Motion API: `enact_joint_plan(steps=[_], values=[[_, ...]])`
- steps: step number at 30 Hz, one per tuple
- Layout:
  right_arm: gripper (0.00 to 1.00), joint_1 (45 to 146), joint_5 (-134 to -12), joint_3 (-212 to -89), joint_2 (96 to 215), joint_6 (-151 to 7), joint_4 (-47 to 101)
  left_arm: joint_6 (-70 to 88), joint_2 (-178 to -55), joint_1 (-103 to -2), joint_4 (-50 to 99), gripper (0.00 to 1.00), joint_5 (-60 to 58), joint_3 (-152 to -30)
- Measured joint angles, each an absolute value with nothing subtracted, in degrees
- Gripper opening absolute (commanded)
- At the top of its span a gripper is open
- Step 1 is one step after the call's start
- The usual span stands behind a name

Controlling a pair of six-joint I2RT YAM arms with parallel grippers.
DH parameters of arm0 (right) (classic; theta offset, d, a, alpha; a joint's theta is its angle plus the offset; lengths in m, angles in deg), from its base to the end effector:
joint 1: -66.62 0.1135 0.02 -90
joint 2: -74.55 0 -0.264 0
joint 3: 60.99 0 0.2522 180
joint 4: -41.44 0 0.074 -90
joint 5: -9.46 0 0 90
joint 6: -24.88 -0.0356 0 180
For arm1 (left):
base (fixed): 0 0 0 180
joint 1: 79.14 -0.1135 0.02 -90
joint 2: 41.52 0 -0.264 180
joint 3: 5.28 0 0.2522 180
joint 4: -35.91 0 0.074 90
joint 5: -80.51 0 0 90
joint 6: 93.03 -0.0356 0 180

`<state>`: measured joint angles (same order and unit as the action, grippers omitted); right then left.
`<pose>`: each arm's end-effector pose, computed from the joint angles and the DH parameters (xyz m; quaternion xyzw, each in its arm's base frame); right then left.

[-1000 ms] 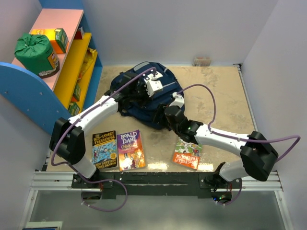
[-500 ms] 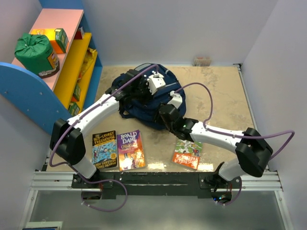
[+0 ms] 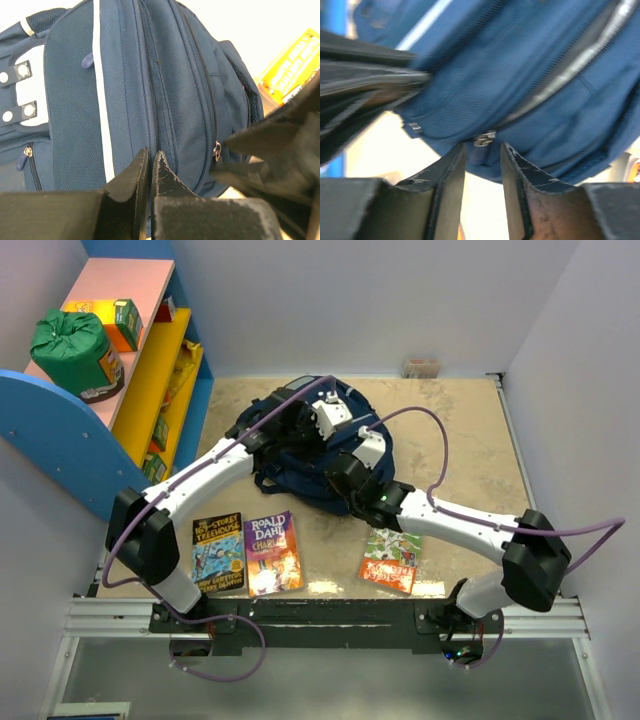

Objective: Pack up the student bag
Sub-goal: Zip the student bag at the center of the board.

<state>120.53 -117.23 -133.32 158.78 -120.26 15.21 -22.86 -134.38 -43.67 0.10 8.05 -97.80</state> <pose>0.2062 0.2468 0.2608 0.1468 0.8521 0.1738 0.4714 0.2972 -0.2249 0.3120 0.4701 0.7485 -0.1956 0.4249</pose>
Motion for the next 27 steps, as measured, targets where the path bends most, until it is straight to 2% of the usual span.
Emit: enact_joint_plan(steps=[5,17,27], values=[[0.40,122.7,-117.3,-133.4,156.2,-120.1,15.4,-21.4,-135.1,-43.0,-0.3,0.00,8.3,-99.0],[0.37,123.2,-118.8,-133.9,159.4,-122.0,11.9,-20.5,-135.8,-42.6,-0.7,0.00,8.4,-100.2],[0.41,123.2,-121.3,-133.9,158.8,-122.1,10.1,-20.5,-135.8,-42.6,-0.7,0.00,8.4,-100.2]])
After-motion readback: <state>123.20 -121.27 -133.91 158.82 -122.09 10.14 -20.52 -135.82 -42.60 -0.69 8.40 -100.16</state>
